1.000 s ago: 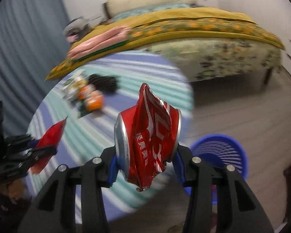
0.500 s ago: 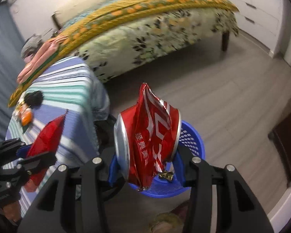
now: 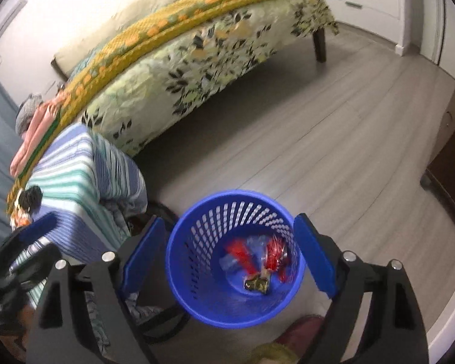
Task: Collect trash
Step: 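Carry the red bag and red can to the wastebasket and open both tools, then move both open tools back over the remaining trash on the table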
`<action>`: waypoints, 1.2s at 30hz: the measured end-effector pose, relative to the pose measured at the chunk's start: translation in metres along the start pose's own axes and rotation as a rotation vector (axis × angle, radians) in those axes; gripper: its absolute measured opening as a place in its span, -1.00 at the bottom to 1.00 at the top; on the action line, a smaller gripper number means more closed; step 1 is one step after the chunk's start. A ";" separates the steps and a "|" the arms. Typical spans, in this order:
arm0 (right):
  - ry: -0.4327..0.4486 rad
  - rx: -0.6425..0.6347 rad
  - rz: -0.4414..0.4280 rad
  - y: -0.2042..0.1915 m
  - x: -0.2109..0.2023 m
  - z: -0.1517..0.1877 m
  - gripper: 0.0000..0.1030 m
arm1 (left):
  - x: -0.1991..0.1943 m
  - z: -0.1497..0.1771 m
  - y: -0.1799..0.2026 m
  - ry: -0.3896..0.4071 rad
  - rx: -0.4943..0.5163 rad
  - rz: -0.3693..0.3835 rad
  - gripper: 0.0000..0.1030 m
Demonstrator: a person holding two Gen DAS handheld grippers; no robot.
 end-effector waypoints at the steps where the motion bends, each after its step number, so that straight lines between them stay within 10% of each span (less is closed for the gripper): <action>1: 0.020 -0.002 0.004 -0.002 -0.004 0.000 0.72 | -0.013 0.002 0.000 0.034 0.010 -0.010 0.87; 7: 0.122 -0.113 0.024 -0.036 -0.023 0.011 0.90 | -0.087 0.047 -0.029 0.120 0.041 -0.128 0.90; 13: 0.177 -0.322 0.049 -0.108 -0.037 0.043 0.91 | -0.134 0.121 -0.103 0.019 -0.044 -0.298 0.90; 22: 0.055 -0.560 -0.149 -0.263 -0.025 0.143 0.91 | -0.189 0.194 -0.229 -0.093 -0.280 -0.521 0.90; 36: -0.057 -0.664 -0.077 -0.350 0.043 0.153 0.91 | -0.199 0.206 -0.260 -0.086 -0.312 -0.513 0.92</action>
Point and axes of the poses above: each gripper's, at about its wrist camera, not at the fingertips, and x roughly the way its jaws point, y to its right, z to its underside, the point moved 2 cm from there along x, roughly the way its jaws point, and after that the axes turned 3 degrees about x, right-handed, at the moved point
